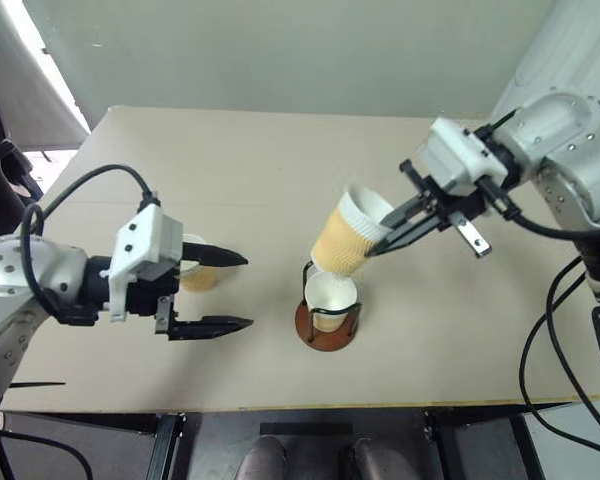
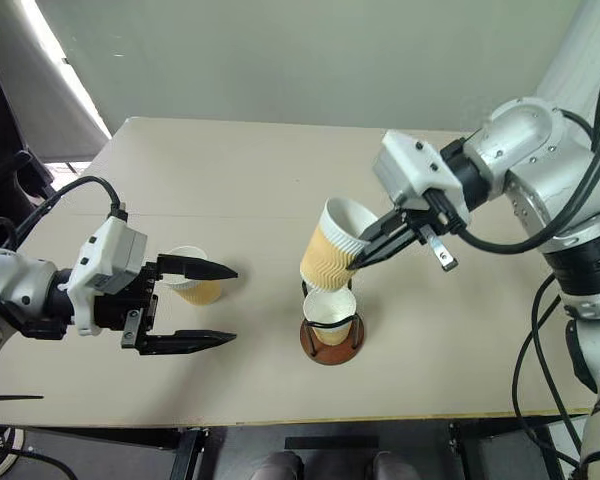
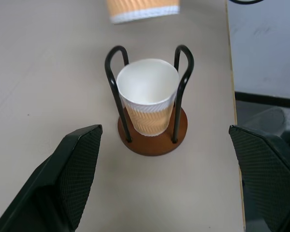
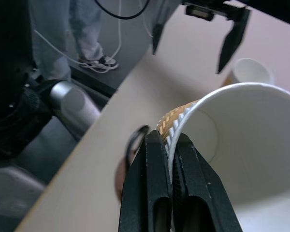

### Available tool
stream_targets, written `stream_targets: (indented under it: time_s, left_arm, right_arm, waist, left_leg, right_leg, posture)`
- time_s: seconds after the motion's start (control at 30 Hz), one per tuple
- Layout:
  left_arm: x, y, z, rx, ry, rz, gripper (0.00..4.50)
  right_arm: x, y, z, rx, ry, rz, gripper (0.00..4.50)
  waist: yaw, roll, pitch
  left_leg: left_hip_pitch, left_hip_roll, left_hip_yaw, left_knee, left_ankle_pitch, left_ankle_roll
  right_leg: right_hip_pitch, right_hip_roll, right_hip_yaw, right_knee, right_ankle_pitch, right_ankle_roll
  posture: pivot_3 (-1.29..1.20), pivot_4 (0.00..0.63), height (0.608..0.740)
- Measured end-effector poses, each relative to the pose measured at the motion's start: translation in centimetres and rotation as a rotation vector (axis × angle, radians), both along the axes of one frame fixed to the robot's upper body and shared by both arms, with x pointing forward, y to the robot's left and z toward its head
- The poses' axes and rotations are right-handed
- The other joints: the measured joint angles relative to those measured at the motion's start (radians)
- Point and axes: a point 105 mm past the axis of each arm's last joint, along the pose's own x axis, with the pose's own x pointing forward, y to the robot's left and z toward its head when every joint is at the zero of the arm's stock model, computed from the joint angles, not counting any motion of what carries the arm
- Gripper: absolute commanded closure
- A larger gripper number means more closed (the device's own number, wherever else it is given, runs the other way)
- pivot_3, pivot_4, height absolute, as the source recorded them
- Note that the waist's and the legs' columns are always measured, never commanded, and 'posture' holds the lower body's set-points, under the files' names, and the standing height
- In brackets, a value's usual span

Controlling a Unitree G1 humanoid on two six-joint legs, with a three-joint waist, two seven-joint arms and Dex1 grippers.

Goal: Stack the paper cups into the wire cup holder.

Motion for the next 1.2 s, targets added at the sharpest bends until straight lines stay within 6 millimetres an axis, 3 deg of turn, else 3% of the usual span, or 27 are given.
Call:
stream_targets:
  time_s: [0.2,0.7,0.83,1.13,1.2]
  left_arm:
    - [0.1,0.1,-0.2,0.011,-0.002,0.007,0.00]
    - [-0.1,0.3,-0.8,0.026,0.020,0.022,0.00]
    - [-0.1,0.3,-0.8,0.026,0.021,0.022,0.00]
    - [0.1,0.8,-0.7,0.053,0.000,0.046,0.00]
    - [0.5,1.3,-0.6,0.067,-0.020,0.068,0.00]
  right_arm:
    - [0.0,0.8,-1.1,-0.017,0.003,0.013,4.48]
    - [1.0,0.6,-3.5,-0.100,-0.082,0.009,4.48]
    - [1.2,0.5,-4.2,-0.128,-0.089,0.002,3.60]
    - [1.5,0.4,-4.5,-0.148,-0.103,-0.013,0.30]
    - [1.8,0.1,-4.6,-0.151,-0.099,-0.031,0.04]
  waist:
    - [-0.001,0.000,0.000]
    - [0.006,0.000,0.000]
    - [0.006,0.000,0.000]
    - [0.007,0.000,0.000]
    - [0.007,0.000,0.000]
  left_leg:
    - [0.000,0.001,-0.001,0.000,0.000,-0.001]
    - [-0.001,0.001,0.000,-0.001,0.001,-0.003]
    - [-0.001,0.001,0.000,-0.001,0.001,-0.003]
    - [-0.001,0.001,0.000,-0.001,0.001,-0.003]
    - [-0.001,0.001,0.000,-0.001,0.001,-0.003]
  right_leg:
    - [-0.001,0.001,0.000,0.001,0.000,-0.001]
    - [-0.001,0.001,-0.001,0.001,0.000,0.000]
    - [-0.001,0.001,-0.001,0.001,0.000,0.000]
    - [-0.001,0.001,-0.001,0.001,0.000,0.000]
    - [-0.001,0.001,-0.001,0.000,0.000,0.000]
  posture:
    - [0.00,0.150,0.740]
    - [0.00,0.150,0.740]
    - [0.00,0.150,0.740]
    - [0.00,0.150,0.740]
    - [0.00,0.150,0.740]
